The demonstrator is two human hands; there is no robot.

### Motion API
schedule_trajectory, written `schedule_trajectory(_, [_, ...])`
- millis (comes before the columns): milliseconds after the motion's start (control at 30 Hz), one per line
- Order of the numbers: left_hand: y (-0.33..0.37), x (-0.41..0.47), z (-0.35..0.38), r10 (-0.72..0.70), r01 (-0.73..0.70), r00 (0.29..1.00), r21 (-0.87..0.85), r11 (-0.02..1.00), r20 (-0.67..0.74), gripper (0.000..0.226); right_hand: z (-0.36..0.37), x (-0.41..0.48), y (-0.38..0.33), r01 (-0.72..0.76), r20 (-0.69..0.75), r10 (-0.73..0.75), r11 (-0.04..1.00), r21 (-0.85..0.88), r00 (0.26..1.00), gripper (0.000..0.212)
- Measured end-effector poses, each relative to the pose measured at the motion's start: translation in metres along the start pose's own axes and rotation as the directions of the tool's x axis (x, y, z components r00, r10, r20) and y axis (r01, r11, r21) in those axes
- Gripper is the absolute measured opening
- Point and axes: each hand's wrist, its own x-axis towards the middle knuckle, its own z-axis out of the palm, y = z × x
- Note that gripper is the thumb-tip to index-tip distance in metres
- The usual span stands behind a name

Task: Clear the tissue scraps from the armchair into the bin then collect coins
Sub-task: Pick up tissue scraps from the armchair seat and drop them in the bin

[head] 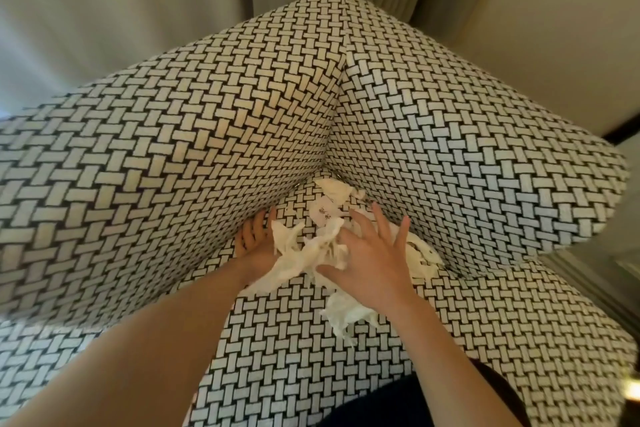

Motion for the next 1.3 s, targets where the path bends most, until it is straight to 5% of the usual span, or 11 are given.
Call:
schedule_trajectory(67, [-0.005,-0.002,-0.015,0.059,-0.053,0.992,-0.053,0.997,0.113,0.085,0.000,-0.010,0.001,-0.008,-0.034,0.009,1.000,0.023,0.999,0.061])
schedule_trajectory(167, [-0.013,-0.008,-0.034,0.149,-0.098,0.982,-0.366,0.925,0.115,0.077,0.002,-0.022,0.003,-0.020,-0.049,0.026,0.993,0.116,0.998,0.045])
schedule_trajectory(267, [-0.012,-0.036,-0.048,0.238,-0.178,0.971,-0.761,0.624,-0.032,0.060,0.006,-0.034,0.004,-0.031,-0.017,0.035,0.979,0.203,0.999,0.047])
schedule_trajectory(333, [-0.020,-0.054,-0.046,0.179,-0.170,0.980,-0.833,0.526,-0.087,0.050,0.010,-0.042,0.005,-0.037,-0.008,0.040,0.967,0.252,0.999,0.047])
schedule_trajectory(433, [-0.029,-0.086,-0.033,0.157,-0.213,0.976,-0.809,0.549,-0.150,0.046,0.019,-0.053,0.005,-0.031,-0.048,0.047,0.954,0.298,0.998,0.043])
schedule_trajectory(633, [-0.047,-0.122,0.008,0.309,-0.363,0.932,-0.484,0.797,-0.190,0.084,0.042,-0.077,0.002,-0.024,-0.127,0.077,0.928,0.372,0.989,0.051])
schedule_trajectory(733, [-0.047,-0.124,0.022,0.334,-0.400,0.913,-0.348,0.848,-0.236,0.072,0.051,-0.089,0.002,0.003,-0.152,0.058,0.928,0.373,0.987,0.052])
schedule_trajectory(933, [-0.049,-0.118,0.023,0.239,-0.376,0.898,-0.363,0.852,-0.368,0.040,0.048,-0.096,0.002,0.036,-0.258,0.085,0.900,0.433,0.962,0.038])
schedule_trajectory(1133, [-0.043,-0.109,-0.004,0.277,-0.395,0.871,-0.244,0.885,-0.405,0.028,0.043,-0.098,0.002,0.028,-0.319,0.284,0.706,0.708,0.904,0.008])
schedule_trajectory(1300, [-0.036,-0.086,-0.022,0.352,-0.393,0.906,-0.159,0.906,-0.235,0.025,0.035,-0.103,0.003,0.028,-0.269,0.464,0.462,0.886,0.844,0.004])
